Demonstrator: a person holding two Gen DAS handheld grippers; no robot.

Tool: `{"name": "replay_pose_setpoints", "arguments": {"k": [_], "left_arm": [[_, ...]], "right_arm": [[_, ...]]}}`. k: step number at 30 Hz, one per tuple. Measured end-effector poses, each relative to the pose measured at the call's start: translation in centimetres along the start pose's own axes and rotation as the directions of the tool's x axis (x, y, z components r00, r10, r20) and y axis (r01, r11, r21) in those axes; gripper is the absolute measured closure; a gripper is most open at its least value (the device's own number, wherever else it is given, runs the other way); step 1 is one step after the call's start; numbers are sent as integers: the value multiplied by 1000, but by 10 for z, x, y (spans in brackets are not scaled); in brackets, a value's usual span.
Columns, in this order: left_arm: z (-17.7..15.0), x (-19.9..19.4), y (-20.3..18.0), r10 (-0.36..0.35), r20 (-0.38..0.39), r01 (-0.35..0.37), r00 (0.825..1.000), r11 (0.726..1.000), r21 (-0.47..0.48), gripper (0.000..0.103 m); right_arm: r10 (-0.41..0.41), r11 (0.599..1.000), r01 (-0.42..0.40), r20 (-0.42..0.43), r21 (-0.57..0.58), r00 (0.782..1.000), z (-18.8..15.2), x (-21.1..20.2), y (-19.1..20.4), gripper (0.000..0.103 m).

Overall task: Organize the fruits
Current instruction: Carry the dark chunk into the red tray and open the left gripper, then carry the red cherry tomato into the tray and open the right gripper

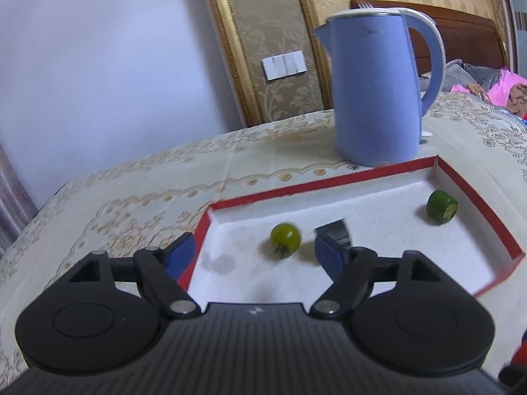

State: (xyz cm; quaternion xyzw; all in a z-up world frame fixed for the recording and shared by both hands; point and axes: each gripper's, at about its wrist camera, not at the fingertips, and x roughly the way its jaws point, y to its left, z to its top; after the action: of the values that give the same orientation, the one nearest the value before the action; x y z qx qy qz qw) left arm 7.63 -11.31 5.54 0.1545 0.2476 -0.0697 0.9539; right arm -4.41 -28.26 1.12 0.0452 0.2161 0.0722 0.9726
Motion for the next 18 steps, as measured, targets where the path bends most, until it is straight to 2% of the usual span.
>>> {"name": "replay_pose_setpoints", "arguments": {"k": [5,10,14,18], "left_arm": [[-24,-19,27,16,0,-16,1000,997,-78,14],[-56,-34,54,67,4,-65,998,986,-157,6],[-78,-38,73,33,8,-31,999,978,-206,5],[-94,-43,85,49,15,-44,999,974,-221,3]], "right_arm": [[-13,1000,13,6,-5,1000,6,3,1,79],[-30,1000,30,7,-8,1000,14,11,0,79],[-41,999,41,6,-13,999,21,20,-1,79],[-52,998,52,8,-20,999,31,31,-3,79]]}}
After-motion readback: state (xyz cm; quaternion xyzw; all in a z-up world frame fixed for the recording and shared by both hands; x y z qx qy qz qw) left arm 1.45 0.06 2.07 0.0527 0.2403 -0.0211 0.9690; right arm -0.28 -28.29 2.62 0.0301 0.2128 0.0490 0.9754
